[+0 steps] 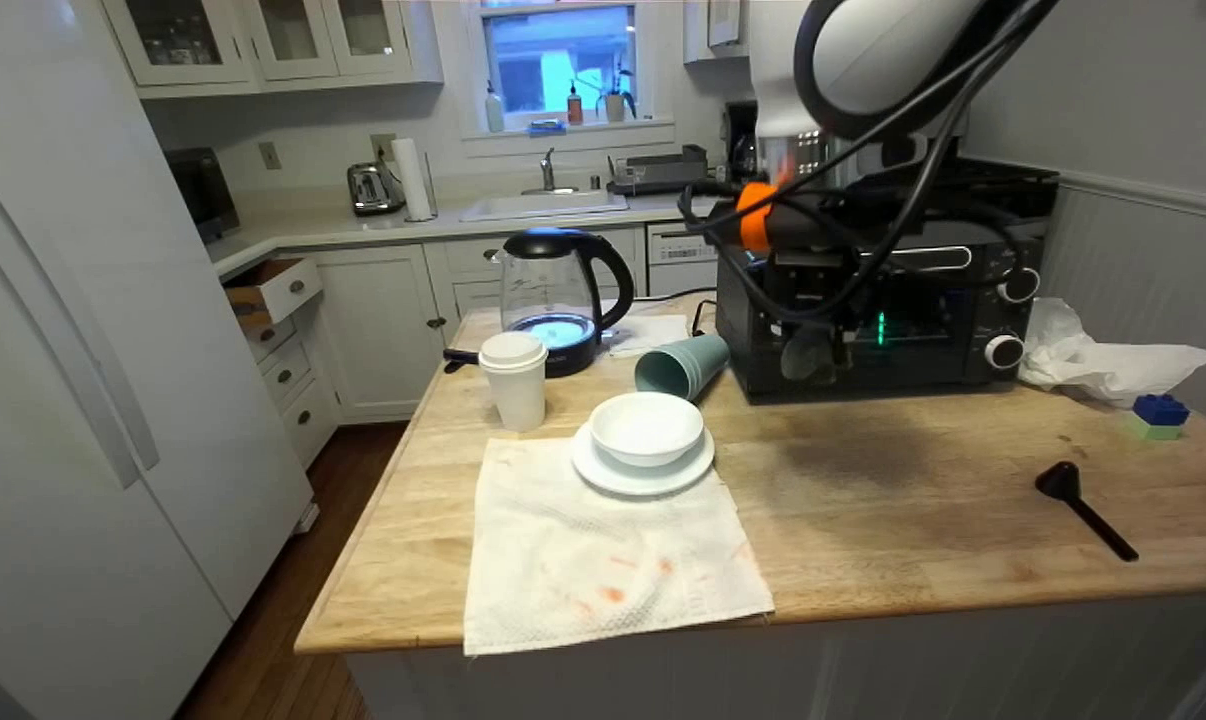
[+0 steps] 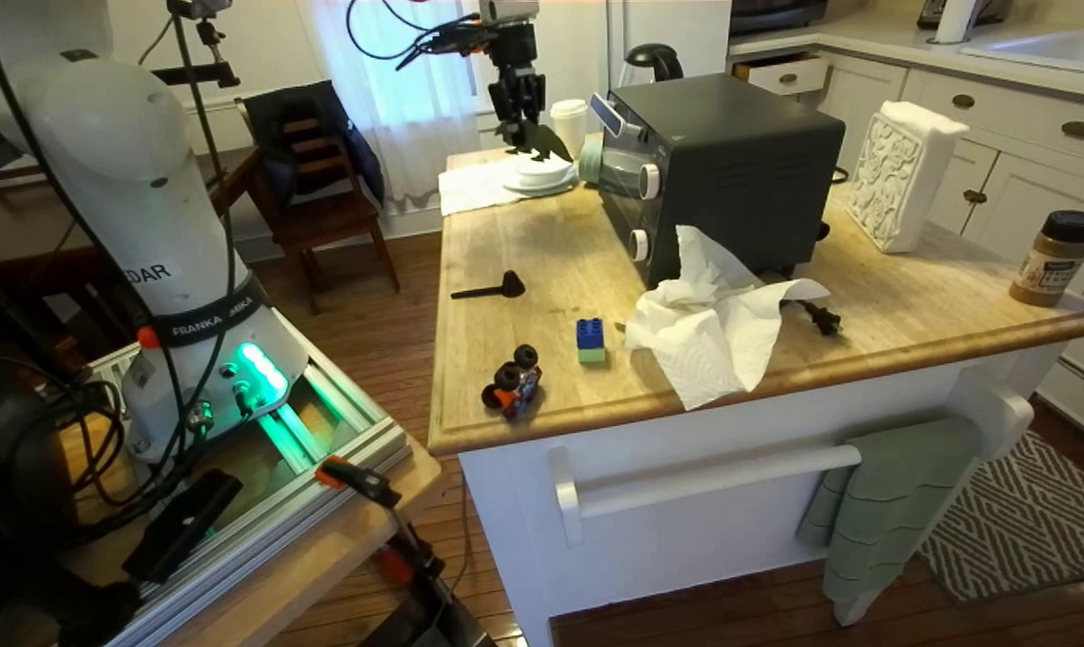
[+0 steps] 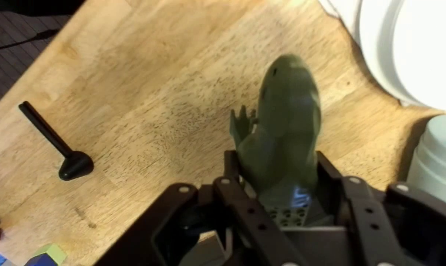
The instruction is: Put the toy animal on top of the microwave
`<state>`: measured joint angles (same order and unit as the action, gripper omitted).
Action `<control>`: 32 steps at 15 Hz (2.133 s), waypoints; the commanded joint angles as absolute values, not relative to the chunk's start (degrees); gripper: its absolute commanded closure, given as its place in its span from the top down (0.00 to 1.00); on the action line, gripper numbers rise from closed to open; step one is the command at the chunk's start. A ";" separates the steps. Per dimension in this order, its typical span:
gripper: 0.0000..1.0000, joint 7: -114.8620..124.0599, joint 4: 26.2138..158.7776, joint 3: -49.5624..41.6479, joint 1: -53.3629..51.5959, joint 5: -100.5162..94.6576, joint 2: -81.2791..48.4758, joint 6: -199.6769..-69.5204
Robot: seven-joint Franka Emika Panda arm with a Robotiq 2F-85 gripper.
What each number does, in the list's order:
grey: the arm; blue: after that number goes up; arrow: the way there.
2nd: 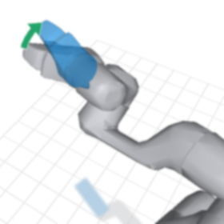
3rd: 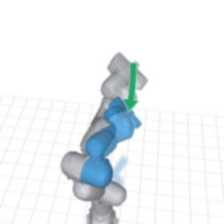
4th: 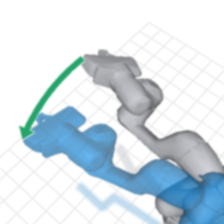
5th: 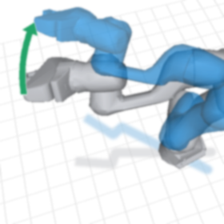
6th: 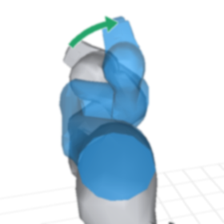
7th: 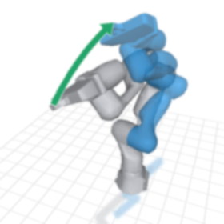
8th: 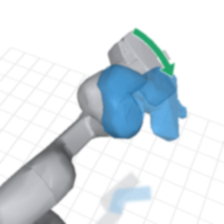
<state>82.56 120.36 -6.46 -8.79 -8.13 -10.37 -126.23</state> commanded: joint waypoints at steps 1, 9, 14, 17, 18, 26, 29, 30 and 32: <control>0.25 70.13 123.96 -2.31 -5.56 0.15 -1.38 -122.39; 0.25 60.24 119.93 -0.42 -3.83 -1.35 0.72 -127.03; 0.25 63.38 116.27 -1.09 -1.96 -12.63 -2.21 -133.79; 0.50 63.39 117.60 -1.25 -1.49 -12.64 -1.41 -135.84; 0.50 63.95 117.09 -1.60 -1.19 -13.35 -2.20 -137.90; 0.25 64.80 113.84 -2.43 -0.79 -14.59 -5.63 -139.52; 0.25 61.21 108.11 -3.48 -0.06 -14.93 -10.55 -138.90; 0.25 59.64 106.23 -3.86 0.05 -14.27 -12.06 -138.83; 0.25 56.64 101.35 -4.98 0.39 -13.28 -15.81 -137.53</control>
<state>60.54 109.85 -4.02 -0.39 -13.76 -9.38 -139.42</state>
